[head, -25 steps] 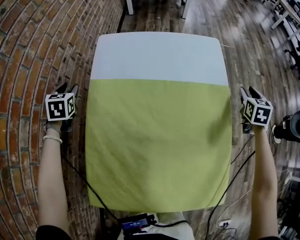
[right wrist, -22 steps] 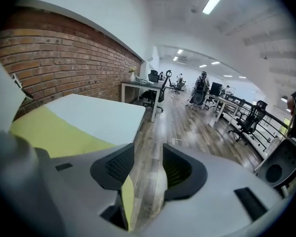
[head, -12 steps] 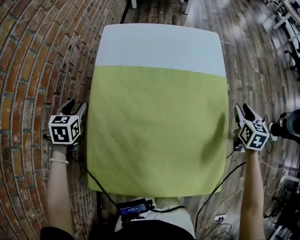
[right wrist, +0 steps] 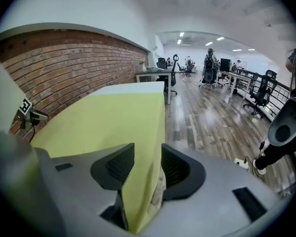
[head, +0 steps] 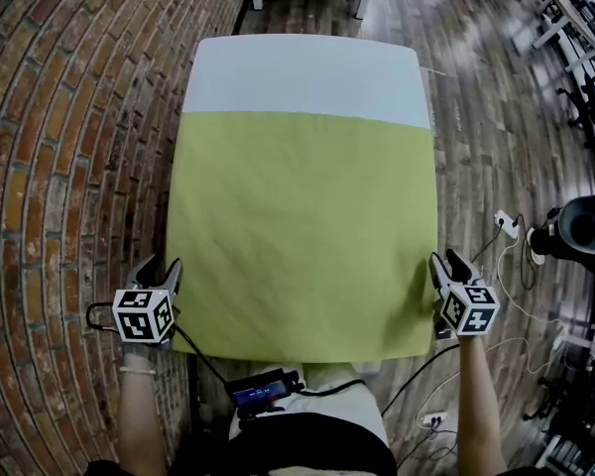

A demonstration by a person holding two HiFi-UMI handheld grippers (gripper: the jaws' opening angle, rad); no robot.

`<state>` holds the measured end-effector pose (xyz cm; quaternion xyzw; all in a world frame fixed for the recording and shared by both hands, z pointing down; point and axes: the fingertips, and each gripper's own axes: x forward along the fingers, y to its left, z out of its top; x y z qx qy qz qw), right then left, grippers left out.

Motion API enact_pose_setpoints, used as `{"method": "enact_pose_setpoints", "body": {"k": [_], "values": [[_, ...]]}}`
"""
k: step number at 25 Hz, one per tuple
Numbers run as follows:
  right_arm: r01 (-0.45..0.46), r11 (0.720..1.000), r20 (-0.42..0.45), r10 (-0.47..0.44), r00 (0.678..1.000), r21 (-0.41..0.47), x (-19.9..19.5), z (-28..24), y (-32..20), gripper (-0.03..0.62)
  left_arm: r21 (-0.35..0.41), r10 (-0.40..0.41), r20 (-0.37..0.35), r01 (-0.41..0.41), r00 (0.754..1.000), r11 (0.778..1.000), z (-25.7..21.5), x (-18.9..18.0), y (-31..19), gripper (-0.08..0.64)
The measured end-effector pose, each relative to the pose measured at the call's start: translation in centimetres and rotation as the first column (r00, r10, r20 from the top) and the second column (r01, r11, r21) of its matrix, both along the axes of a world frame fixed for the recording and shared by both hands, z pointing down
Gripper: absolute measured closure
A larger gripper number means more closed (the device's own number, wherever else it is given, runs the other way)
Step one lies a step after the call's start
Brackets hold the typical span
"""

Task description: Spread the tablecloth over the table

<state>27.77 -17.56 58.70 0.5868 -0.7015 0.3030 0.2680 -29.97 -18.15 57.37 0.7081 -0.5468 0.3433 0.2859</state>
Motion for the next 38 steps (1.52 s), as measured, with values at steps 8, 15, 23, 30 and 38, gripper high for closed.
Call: {"method": "enact_pose_setpoints", "body": {"k": [8,15,23,30,38], "values": [[-0.039,0.999,0.091,0.041,0.995,-0.025,-0.6,1.9,3.3,0.425,-0.031,-0.015,0.018,0.016,1.0,0.999,2.2,0.5,2.7,0.399],[-0.024,0.999,0.116,0.028,0.993,-0.031,-0.7,1.8,3.3,0.463,-0.032,0.01,0.011,-0.009,1.0,0.999,1.9,1.1,2.8,0.427],[-0.081,0.997,0.094,0.082,0.992,-0.011,-0.4,1.7,1.7,0.469,-0.017,0.012,0.028,-0.012,1.0,1.0,1.9,1.6,1.6,0.449],[-0.076,0.997,0.068,0.077,0.995,-0.013,-0.2,1.7,-0.6,0.472,-0.006,0.008,0.022,-0.008,1.0,1.0,1.9,1.7,-0.8,0.448],[-0.038,0.999,0.024,0.038,0.999,-0.021,-0.3,1.8,-3.6,0.474,0.002,0.031,0.028,-0.031,0.999,1.0,2.0,1.7,-3.5,0.448]]}}
